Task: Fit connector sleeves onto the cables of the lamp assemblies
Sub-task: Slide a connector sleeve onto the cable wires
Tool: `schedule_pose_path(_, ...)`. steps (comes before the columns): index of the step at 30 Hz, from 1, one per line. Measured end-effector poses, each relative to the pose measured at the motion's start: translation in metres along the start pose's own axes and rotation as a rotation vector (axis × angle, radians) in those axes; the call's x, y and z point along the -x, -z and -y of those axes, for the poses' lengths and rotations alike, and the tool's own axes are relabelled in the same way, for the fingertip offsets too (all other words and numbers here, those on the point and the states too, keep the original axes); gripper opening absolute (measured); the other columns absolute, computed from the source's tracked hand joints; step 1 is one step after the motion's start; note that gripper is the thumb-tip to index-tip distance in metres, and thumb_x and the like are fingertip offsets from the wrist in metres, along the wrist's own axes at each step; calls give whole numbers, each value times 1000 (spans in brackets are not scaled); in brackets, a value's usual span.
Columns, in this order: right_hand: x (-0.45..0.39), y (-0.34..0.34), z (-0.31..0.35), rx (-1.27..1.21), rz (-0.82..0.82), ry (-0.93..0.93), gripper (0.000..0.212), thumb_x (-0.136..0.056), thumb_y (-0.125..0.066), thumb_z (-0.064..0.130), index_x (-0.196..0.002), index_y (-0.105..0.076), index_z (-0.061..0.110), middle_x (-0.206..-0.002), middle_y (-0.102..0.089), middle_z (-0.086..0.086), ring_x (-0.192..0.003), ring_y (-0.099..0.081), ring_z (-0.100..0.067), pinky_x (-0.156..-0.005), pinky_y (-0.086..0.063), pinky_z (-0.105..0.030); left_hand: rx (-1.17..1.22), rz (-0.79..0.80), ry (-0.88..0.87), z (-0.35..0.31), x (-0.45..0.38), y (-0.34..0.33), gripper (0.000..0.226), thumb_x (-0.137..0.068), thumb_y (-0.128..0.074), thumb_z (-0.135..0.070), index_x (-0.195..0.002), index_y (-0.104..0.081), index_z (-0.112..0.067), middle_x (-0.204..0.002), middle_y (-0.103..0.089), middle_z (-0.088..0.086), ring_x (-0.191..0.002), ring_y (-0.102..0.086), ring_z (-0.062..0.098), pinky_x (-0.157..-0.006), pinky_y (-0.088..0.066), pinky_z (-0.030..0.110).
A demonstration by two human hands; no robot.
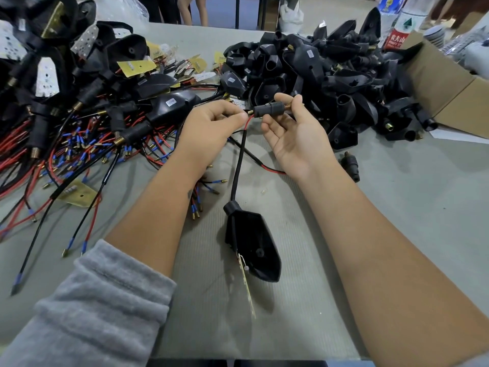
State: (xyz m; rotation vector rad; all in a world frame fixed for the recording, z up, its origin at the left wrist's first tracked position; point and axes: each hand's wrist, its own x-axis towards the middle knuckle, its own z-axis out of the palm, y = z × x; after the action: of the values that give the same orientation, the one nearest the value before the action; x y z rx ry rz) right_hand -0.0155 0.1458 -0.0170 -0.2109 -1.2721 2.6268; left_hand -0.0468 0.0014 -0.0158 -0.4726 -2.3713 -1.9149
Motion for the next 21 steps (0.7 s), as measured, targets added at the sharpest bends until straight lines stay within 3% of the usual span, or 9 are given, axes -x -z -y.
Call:
schedule_pose_path(10,-3,6,0,112,13,16,38,-107,-35,30,-97,-66,12,-83,-58,-6,-63,-61,-12,-67,-55,-26,-16,38,-9,1,0,2,16,-87,-70,-17,-74,-71,-25,-61,-43,-2,-61,-39,11,-59,-36,21)
schedule_pose_path(17,-4,6,0,139,39,44,38,-107,-33,28,-100,-66,10,-78,-67,-2,-62,-62,-11,-65,-54,-24,-61,17,7,1,1,3,12,-87,-69,-21,-76,-72,-22,-59,-44,-2,-44,-35,4,-43,-32,14)
schedule_pose_path(21,-4,6,0,207,92,82,38,-107,-33,28,-101,-66,10,-83,-67,-2,-63,-61,-12,-67,-54,-25,-74,6,29,1,1,4,15,-87,-68,-21,-73,-70,-19,-44,-40,-12,-32,-31,2,-35,-27,12)
